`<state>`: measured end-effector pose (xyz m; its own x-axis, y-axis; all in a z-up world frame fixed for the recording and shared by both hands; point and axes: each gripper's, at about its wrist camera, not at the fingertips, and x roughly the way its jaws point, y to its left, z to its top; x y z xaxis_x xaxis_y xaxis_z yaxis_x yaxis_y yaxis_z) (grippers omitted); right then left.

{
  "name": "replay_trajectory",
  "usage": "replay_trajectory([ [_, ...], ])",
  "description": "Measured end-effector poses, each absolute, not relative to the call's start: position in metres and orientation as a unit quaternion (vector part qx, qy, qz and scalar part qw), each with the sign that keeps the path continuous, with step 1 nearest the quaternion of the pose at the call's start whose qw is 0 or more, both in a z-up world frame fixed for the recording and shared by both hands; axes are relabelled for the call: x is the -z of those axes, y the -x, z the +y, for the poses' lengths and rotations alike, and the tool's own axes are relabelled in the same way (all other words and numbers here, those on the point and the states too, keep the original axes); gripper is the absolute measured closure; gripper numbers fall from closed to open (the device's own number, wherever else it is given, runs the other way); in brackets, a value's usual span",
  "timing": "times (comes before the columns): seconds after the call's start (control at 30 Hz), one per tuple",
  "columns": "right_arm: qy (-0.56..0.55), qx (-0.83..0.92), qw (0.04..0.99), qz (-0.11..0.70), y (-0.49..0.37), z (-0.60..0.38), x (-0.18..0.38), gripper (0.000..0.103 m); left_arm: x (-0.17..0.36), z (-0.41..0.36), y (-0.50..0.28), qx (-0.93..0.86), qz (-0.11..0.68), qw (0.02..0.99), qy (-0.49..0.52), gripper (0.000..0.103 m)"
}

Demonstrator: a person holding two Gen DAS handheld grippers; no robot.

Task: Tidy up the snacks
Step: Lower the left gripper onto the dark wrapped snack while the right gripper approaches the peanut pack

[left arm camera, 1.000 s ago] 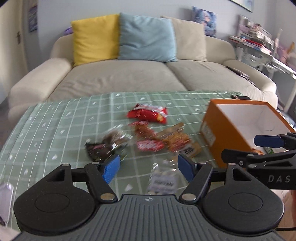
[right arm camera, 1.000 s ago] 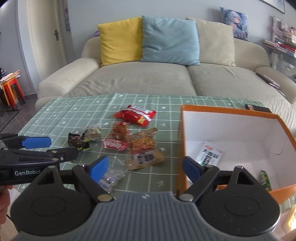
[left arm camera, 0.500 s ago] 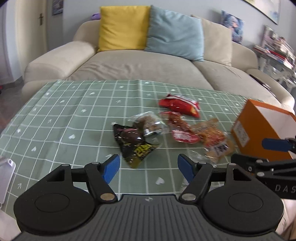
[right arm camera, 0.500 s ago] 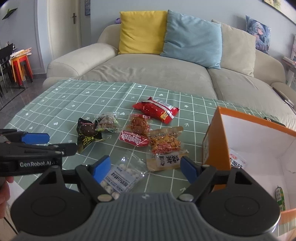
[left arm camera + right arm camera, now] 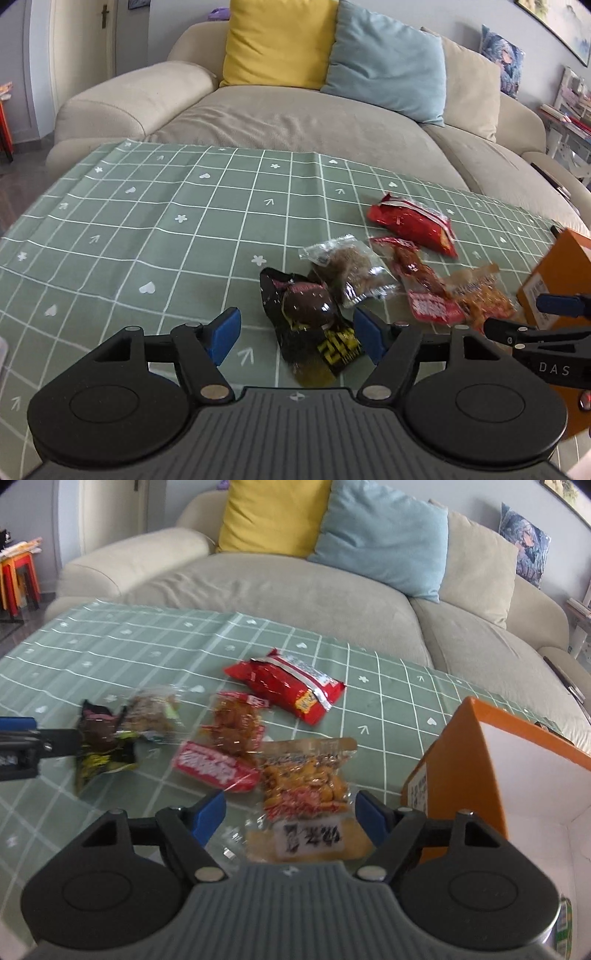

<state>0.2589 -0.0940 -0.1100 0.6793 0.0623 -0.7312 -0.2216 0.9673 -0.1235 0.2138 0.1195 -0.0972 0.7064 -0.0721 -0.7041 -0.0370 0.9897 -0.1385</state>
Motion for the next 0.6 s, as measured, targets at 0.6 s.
replay_trajectory([
  [0.6,0.079,-0.082,0.896,0.429,-0.308,-0.1,0.143,0.019,0.131,0.111,-0.253,0.019,0.409,0.911,0.052,0.023],
])
